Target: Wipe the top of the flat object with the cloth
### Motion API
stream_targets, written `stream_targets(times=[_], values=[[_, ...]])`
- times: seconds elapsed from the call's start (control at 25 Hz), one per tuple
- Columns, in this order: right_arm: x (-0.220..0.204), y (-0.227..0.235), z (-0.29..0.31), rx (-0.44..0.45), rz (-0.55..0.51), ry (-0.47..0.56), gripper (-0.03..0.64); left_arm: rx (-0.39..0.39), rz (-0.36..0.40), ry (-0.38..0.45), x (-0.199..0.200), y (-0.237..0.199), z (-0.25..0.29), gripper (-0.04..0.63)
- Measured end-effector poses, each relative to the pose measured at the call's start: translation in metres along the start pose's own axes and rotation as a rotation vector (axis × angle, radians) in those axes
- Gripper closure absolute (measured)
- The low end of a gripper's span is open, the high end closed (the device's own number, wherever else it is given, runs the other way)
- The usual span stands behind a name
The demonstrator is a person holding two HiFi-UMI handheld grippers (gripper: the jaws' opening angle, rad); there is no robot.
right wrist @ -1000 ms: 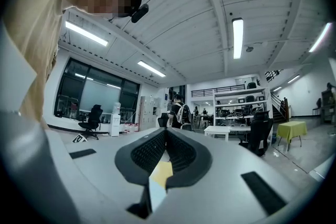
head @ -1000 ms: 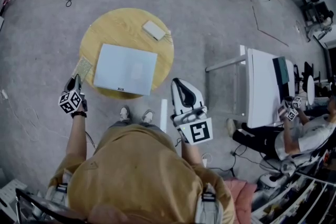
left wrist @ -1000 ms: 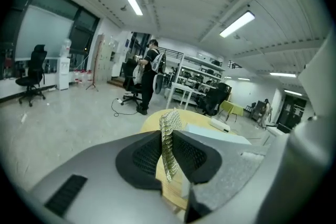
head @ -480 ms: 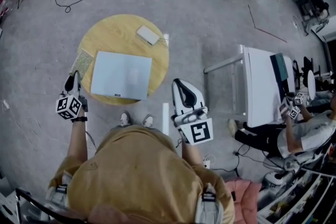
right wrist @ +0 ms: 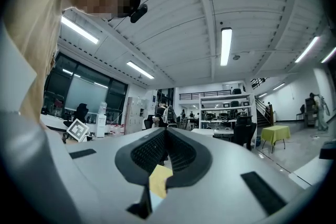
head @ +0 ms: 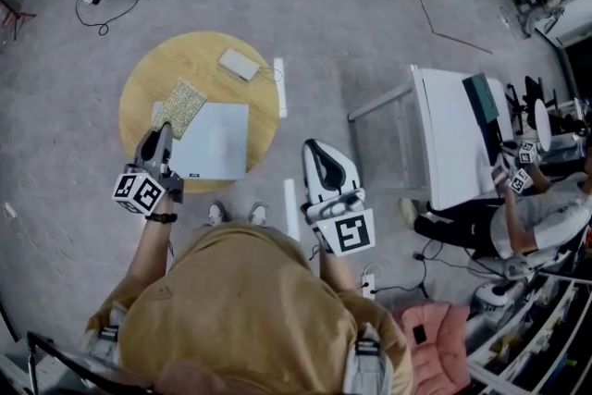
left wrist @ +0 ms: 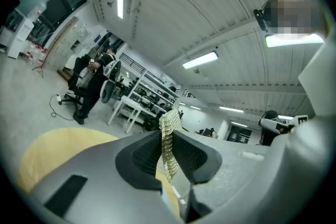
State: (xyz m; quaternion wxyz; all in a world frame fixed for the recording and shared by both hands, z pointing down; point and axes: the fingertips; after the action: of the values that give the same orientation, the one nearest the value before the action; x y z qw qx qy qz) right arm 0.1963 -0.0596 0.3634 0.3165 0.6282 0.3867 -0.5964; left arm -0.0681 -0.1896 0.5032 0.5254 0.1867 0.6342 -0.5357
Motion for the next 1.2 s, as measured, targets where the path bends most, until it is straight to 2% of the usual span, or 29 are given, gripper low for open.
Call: stream_targets(times=[0.12, 0.24, 0.44, 0.56, 0.8, 1.08, 1.2], values=[[-0.002, 0.010, -0.017, -0.040, -0.007, -0.010, 0.615, -0.040, -0.020, -0.071, -0.039, 0.019, 0.025, 0.534], [-0.003, 0.021, -0.035, -0.080, -0.010, -0.018, 0.615, -0.047, -0.045, -0.184, -0.093, 0.031, 0.054, 0.534], [-0.006, 0.031, -0.051, -0.124, -0.011, -0.034, 0.615, -0.007, -0.010, -0.356, -0.173, 0.032, 0.090, 0.534], [-0.007, 0.038, -0.060, -0.138, -0.012, -0.037, 0.617, 0.038, 0.009, -0.422, -0.205, 0.026, 0.101, 0.534], [-0.011, 0.050, -0.066, -0.151, -0.005, -0.049, 0.615, 0.127, 0.033, -0.480, -0.231, 0.001, 0.113, 0.534], [-0.014, 0.052, -0.052, -0.121, -0.003, -0.042, 0.617, 0.172, 0.088, -0.498, -0.236, -0.019, 0.117, 0.534], [-0.016, 0.050, -0.049, -0.115, 0.003, -0.043, 0.615, 0.186, 0.082, -0.490, -0.233, -0.029, 0.115, 0.534]])
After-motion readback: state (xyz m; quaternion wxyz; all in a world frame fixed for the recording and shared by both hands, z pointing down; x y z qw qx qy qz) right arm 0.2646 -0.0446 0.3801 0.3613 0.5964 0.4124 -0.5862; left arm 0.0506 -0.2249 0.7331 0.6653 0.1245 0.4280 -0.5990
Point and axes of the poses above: the fingertips, and each gripper's own axes: z forward along the fingers, y to its right, x out of its top, and after that the axes turned 13 degrees about x, right-handed
